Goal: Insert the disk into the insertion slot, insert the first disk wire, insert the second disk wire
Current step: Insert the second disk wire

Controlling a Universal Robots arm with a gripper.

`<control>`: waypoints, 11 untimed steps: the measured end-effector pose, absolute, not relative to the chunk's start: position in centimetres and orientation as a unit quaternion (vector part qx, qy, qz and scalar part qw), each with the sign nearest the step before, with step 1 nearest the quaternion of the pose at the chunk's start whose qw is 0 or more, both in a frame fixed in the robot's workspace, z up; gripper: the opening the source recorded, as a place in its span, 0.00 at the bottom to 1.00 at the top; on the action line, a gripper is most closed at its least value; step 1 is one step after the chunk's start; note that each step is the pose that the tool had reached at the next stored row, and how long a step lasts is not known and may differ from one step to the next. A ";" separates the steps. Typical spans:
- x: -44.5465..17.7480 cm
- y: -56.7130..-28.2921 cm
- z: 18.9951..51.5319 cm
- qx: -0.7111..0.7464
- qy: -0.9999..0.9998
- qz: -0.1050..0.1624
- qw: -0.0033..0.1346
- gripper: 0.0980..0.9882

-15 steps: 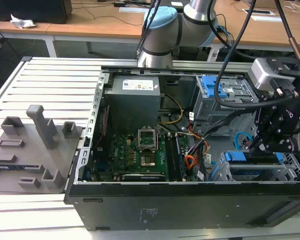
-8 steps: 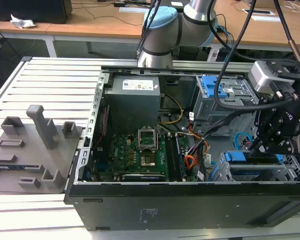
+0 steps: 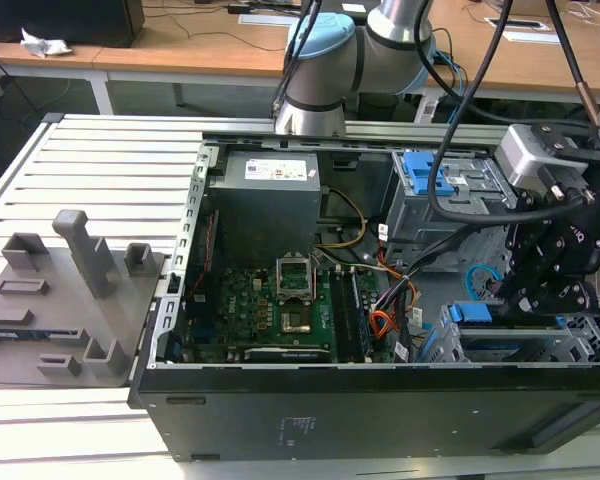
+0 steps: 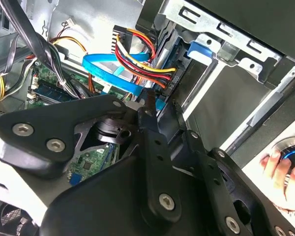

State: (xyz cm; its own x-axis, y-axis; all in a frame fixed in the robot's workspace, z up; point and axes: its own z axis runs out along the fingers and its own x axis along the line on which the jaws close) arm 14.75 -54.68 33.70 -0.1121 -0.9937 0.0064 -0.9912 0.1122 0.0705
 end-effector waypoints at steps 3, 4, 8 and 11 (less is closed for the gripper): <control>14.8 -54.7 34.0 0.666 -0.745 -0.024 0.026 0.23; 14.8 -54.7 34.4 0.666 -0.745 -0.024 0.026 0.23; 14.8 -54.6 36.5 0.666 -0.745 -0.024 0.026 0.21; 14.8 -54.6 37.3 0.666 -0.745 -0.024 0.026 0.01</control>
